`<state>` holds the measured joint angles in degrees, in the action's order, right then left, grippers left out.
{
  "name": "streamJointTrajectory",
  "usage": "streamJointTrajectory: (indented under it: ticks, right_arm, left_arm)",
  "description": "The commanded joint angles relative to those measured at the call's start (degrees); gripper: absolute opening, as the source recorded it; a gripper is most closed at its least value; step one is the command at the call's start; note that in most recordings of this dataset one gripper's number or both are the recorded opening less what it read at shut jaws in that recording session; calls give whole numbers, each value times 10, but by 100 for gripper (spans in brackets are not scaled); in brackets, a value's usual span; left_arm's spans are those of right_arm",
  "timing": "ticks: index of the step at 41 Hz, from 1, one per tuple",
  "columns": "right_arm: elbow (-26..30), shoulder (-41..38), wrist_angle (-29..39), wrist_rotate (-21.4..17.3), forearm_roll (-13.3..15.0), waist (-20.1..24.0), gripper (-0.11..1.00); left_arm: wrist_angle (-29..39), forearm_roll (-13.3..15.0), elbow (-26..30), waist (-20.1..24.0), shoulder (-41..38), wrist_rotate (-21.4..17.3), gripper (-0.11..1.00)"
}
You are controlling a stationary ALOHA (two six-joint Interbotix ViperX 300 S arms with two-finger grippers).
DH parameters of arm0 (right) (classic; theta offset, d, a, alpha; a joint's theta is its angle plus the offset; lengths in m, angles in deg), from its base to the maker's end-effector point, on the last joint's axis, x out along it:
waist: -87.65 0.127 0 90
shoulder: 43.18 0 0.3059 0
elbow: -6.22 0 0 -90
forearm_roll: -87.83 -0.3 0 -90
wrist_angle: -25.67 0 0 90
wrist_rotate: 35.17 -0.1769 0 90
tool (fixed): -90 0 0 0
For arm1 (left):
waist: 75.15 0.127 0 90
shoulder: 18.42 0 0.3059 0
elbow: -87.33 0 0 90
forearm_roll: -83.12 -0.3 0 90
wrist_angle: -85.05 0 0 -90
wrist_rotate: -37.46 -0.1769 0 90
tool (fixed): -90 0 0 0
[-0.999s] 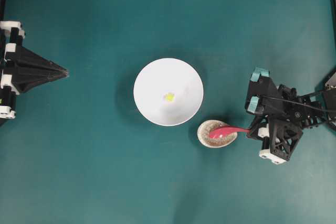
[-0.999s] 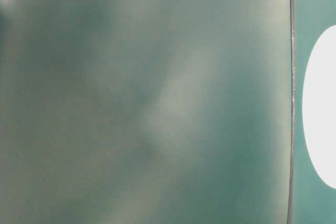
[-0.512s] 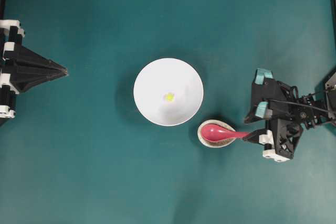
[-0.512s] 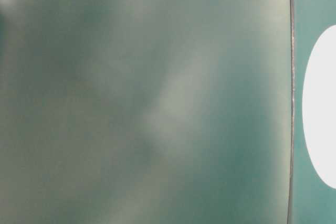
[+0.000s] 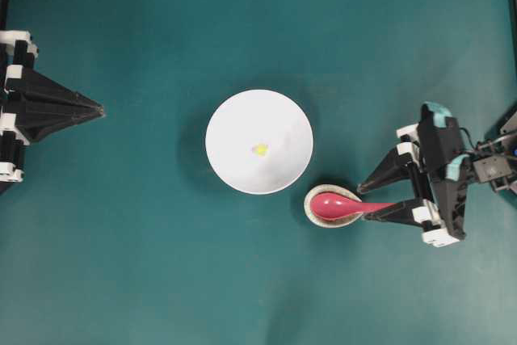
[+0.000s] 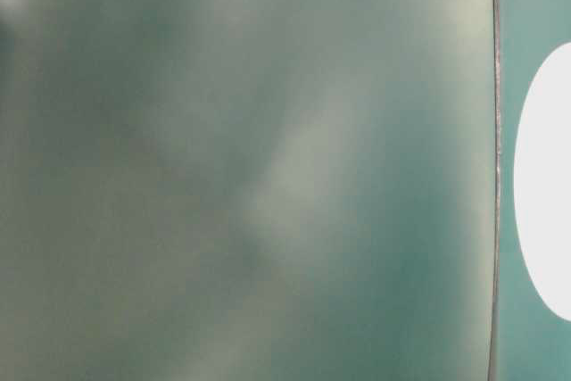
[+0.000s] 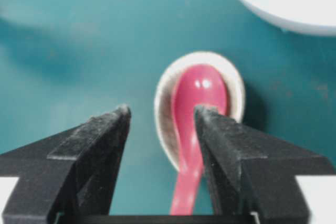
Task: Scoop the yellow hexagonal prism block from the bowl with a spoon using the right arm.
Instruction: 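Lower the spoon into the speckled rest and open the right gripper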
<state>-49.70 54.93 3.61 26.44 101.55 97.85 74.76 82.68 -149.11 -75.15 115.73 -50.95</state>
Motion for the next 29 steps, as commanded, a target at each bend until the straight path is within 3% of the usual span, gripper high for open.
streamJointTrajectory:
  ticks: [1, 7, 15, 23, 29]
  right_arm:
    - [-14, 3, -68, 18, -11, -6, 56]
    - [-54, -6, -174, 60, -64, -6, 56]
    - [-109, -57, -344, 115, -164, 13, 56]
    - [-113, -156, -471, 152, -272, 83, 56]
    - [-106, -228, -532, 156, -353, 149, 56]
  left_arm:
    - [-5, -1, 17, 0, -3, -1, 2]
    - [-5, -1, 17, 0, -3, -1, 2]
    - [-5, -1, 18, 0, -3, 0, 2]
    - [-4, -1, 18, 1, -3, 0, 2]
    - [-4, -1, 18, 0, -3, 0, 2]
